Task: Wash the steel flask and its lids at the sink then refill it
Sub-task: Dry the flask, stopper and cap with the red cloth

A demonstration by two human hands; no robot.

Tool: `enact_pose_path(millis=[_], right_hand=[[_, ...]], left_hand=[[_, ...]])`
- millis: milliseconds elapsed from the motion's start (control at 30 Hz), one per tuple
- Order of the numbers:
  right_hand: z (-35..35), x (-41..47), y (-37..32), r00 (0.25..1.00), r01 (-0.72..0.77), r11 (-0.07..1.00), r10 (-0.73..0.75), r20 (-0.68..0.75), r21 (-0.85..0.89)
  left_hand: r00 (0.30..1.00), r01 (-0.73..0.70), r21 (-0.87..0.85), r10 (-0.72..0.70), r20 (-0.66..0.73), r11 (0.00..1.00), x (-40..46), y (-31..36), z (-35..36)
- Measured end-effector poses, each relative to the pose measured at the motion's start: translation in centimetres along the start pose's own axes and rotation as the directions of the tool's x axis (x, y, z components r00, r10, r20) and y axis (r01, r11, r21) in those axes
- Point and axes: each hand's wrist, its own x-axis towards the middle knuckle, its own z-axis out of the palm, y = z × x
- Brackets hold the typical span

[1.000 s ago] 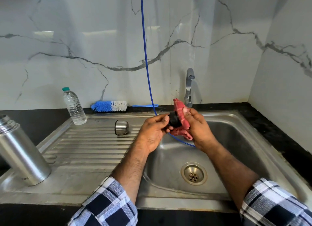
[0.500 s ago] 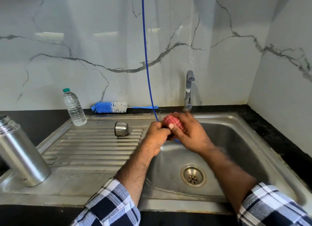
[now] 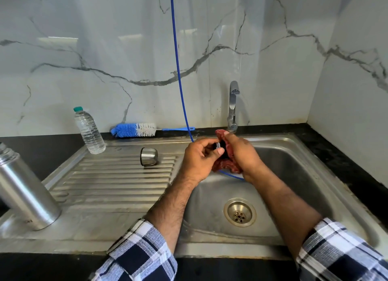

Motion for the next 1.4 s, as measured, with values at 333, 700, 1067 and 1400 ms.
enact_pose_path(millis=[333, 700, 1067, 1400], right_hand=[[-0.4, -0.4, 1.4, 0.756, 0.653, 0.645, -0.527, 0.389, -0.397], [-0.1, -0.6, 0.2, 0.991, -0.029, 0.978, 0.001, 0.136, 0.206], [0.3, -0.7, 1.2, 0.979, 0.203, 0.976, -0.201, -0.023, 0.074], [-1.3, -0.6, 0.2, 0.957, 0.227, 0.969, -0.204, 0.208, -0.093]], left_hand=[[0.755, 0.573, -0.609, -0.643, 0.131, 0.549, 0.7, 1.4, -2.5], [0.979, 0.201, -0.423, -0.194, 0.06, 0.883, 0.5, 0.0, -2.5], [0.924, 0.295, -0.408, -0.367, -0.109, 0.864, 0.0, 0.8, -0.5], [0.9, 0.373, -0.393, -0.43, -0.065, 0.84, 0.6, 0.0, -2.0]])
